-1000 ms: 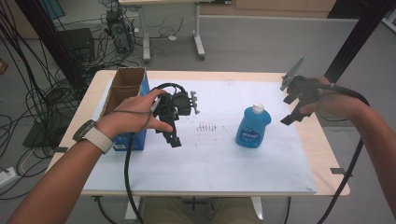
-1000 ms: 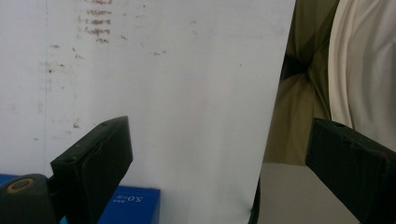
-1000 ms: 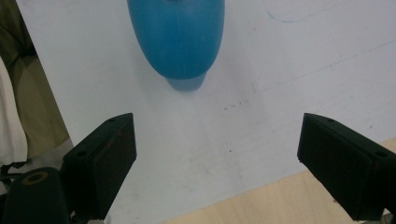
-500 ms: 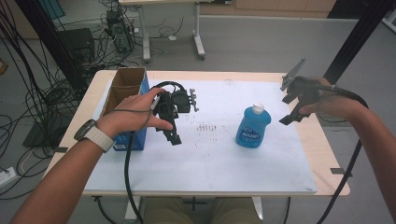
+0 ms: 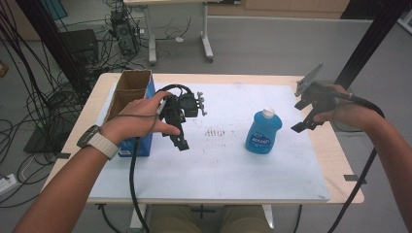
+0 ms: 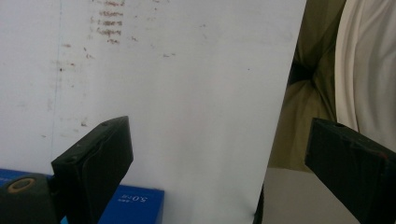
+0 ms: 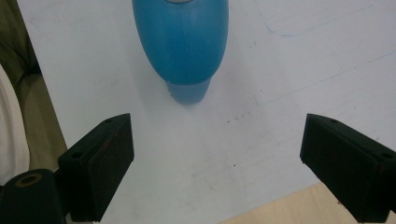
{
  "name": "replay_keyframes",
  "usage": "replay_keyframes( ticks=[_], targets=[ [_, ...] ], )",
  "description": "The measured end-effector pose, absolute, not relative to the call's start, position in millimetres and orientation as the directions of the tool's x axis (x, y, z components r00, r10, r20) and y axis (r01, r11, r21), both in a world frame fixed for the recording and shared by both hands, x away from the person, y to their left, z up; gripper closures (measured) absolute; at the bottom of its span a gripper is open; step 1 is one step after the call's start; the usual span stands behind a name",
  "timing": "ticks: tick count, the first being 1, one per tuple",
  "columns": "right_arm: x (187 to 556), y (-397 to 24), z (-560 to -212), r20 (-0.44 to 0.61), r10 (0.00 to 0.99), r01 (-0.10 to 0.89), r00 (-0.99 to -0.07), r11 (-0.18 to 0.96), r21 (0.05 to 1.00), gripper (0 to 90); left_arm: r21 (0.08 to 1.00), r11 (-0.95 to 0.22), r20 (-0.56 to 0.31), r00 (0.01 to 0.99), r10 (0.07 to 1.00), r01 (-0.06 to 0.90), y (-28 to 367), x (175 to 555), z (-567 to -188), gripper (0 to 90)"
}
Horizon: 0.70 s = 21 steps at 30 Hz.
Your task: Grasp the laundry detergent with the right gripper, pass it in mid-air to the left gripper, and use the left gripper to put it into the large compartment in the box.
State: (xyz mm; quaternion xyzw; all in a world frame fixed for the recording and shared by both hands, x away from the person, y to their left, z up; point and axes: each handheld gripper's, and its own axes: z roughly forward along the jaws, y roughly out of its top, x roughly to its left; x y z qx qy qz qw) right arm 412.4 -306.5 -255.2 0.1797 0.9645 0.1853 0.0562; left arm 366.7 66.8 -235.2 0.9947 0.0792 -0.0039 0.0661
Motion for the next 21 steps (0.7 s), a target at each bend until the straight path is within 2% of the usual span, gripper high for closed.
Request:
replay_keyframes(
  ticks=[21],
  targets=[
    [408.1,-306.5,-264.4,-0.025,0.356,0.315,-0.934,0.856,0.41,9.0,0.134,-0.978,-0.009,0.987,0.158,0.158,66.0,366.4,-235.9,8.1]
  ],
)
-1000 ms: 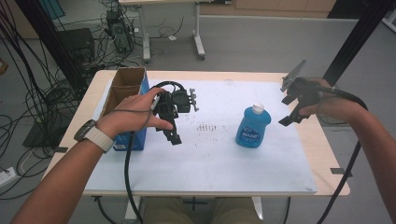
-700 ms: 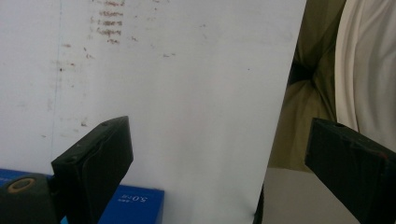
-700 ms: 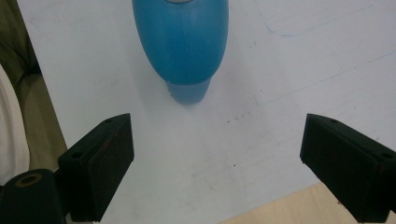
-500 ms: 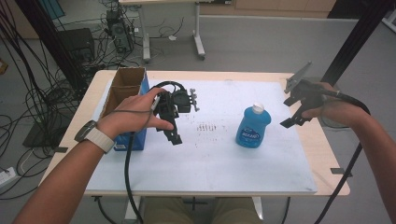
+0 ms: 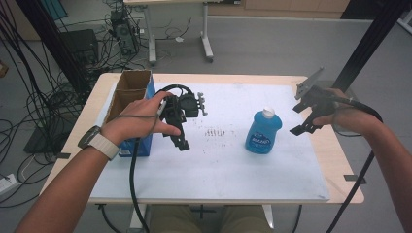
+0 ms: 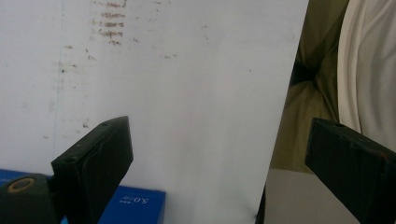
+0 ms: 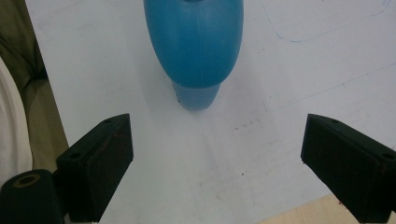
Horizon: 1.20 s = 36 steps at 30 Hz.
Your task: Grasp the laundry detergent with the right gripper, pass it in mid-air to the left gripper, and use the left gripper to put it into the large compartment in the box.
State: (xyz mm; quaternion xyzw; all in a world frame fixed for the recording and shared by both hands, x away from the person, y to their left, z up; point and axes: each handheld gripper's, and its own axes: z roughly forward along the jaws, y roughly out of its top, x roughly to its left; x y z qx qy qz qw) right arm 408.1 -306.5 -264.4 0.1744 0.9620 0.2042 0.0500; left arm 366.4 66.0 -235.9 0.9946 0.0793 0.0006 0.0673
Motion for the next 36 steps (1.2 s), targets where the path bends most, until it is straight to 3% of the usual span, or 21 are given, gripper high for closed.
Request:
replay_keyframes(
  ticks=[24,36],
  targets=[
    [407.0,-305.7,-277.2,-0.006,0.354,0.312,-0.935,0.832,0.46,7.3,0.133,-0.979,-0.009,0.987,0.157,0.157,66.6,367.9,-236.6,8.1],
    [403.6,-315.1,-293.8,0.01,0.366,0.311,-0.93,0.774,0.552,4.9,0.13,-0.979,-0.012,0.987,0.158,0.158,65.9,368.4,-238.2,8.1]
  ],
)
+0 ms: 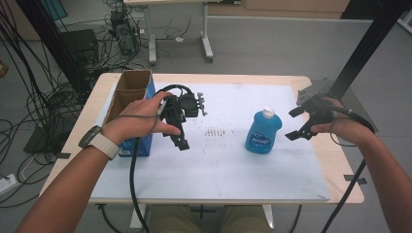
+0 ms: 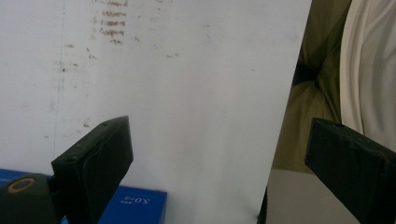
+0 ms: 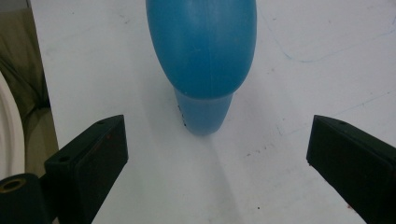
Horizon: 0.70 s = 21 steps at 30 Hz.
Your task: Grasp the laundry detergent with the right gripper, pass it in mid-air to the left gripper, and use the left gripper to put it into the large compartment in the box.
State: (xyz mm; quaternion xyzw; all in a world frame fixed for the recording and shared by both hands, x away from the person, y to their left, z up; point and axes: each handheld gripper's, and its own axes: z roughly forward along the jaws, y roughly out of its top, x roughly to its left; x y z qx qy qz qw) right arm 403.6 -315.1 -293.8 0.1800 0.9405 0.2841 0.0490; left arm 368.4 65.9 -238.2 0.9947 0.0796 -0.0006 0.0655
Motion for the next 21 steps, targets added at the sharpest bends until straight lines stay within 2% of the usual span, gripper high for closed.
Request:
replay_keyframes(
  ticks=[21],
  targets=[
    [402.5,-314.7,-310.5,0.02,0.35,0.287,-0.936,0.732,0.618,4.2,0.133,-0.978,-0.014,0.987,0.161,0.161,63.8,369.6,-239.4,8.3]
  ],
)
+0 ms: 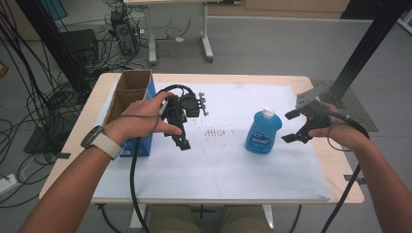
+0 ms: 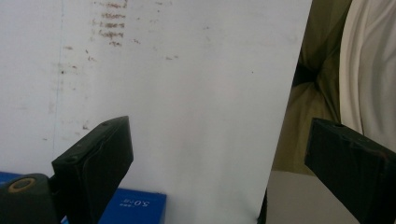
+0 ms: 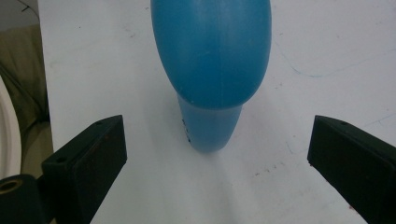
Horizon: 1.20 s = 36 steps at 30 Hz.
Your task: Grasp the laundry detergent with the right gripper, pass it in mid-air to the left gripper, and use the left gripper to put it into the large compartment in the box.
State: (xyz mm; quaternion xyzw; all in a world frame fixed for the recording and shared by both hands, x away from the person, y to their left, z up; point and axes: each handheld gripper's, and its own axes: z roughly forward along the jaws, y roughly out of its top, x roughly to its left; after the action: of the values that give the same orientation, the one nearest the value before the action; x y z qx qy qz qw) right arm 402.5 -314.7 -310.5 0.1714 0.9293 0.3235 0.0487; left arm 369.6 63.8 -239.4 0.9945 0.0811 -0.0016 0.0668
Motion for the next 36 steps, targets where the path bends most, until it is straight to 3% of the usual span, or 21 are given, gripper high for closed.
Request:
replay_keyframes(
  ticks=[36],
  targets=[
    [407.6,-315.8,-334.4,0.018,0.332,0.249,-0.943,0.668,0.702,5.0,0.128,-0.977,-0.019,0.985,0.171,0.172,60.7,371.5,-241.3,8.3]
  ],
)
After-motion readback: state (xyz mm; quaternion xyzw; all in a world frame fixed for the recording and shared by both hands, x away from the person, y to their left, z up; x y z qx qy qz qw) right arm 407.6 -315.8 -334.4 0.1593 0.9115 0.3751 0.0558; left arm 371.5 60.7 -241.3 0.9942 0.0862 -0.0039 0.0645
